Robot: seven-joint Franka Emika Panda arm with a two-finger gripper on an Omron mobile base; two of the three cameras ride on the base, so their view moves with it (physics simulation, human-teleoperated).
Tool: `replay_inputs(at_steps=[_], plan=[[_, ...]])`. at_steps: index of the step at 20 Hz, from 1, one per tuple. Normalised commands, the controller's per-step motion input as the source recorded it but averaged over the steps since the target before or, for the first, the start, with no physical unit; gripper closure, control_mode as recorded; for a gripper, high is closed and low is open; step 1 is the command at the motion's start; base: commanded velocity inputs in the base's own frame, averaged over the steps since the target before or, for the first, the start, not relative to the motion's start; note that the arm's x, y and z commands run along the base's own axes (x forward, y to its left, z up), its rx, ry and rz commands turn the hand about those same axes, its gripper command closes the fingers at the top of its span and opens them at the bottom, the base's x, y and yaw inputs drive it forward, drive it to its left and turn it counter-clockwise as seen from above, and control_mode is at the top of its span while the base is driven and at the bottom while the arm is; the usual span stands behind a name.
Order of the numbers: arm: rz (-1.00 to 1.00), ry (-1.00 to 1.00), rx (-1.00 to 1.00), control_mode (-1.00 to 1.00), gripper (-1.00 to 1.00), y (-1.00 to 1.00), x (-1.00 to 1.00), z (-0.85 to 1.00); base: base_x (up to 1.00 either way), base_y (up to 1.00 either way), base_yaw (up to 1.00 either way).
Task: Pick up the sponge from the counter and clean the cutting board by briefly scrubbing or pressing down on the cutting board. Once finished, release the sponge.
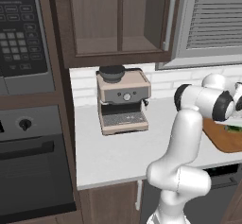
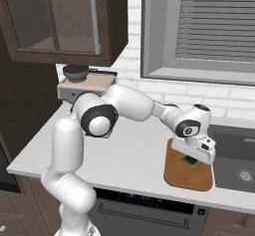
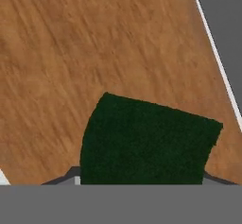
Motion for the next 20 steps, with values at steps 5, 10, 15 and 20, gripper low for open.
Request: replay_inputs(at_steps=[5, 10, 15, 20], plan=[[0.02, 0.01, -0.26, -1.0, 1.0, 0.54, 0.24, -1.0, 0.0, 0.0, 0.0], [0.06, 0.0, -0.19, -1.0, 1.0, 0.81, -0.25, -1.0, 0.0, 0.0, 0.0], [0.3, 0.03, 0.0, -1.0, 1.0, 0.6, -0.31, -1.0, 0.0, 0.0, 0.0], [0.3, 0.12, 0.19, -1.0, 1.0, -0.57, -0.45, -1.0, 0.0, 0.0, 0.0]])
